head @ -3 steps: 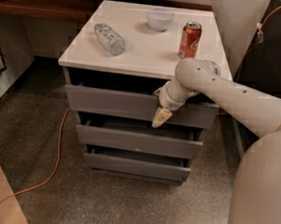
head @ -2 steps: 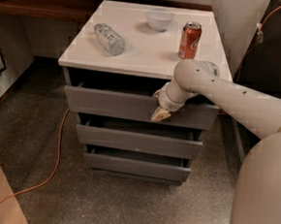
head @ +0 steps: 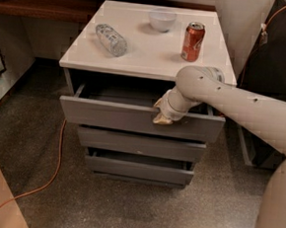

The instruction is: Open top drawer

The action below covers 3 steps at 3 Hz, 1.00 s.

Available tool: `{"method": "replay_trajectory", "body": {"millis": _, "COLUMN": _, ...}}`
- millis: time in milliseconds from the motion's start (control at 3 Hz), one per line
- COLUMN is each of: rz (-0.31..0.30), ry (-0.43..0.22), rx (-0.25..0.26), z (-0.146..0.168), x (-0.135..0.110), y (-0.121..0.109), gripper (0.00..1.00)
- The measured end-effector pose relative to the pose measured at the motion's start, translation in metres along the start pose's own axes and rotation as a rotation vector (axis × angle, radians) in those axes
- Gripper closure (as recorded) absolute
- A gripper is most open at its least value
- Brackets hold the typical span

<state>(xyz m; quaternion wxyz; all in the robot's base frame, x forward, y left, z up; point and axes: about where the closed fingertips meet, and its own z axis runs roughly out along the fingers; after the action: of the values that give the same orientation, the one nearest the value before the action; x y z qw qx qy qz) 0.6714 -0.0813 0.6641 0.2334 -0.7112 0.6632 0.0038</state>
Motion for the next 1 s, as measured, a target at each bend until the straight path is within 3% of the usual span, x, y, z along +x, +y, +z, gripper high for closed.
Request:
{"method": "replay_trajectory", "body": {"millis": 333, "rz": 0.003, "ry": -0.008, "rx": -0.011, "z": -0.005, "x": -0.005, "y": 0.018, "gripper": 1.00}}
{"method": "replay_trajectory", "body": {"millis": 1000, "rz": 0.044, "ry": -0.031, "rx": -0.040, "z": -0.015, "x": -0.008, "y": 0.060, "gripper": 1.00}}
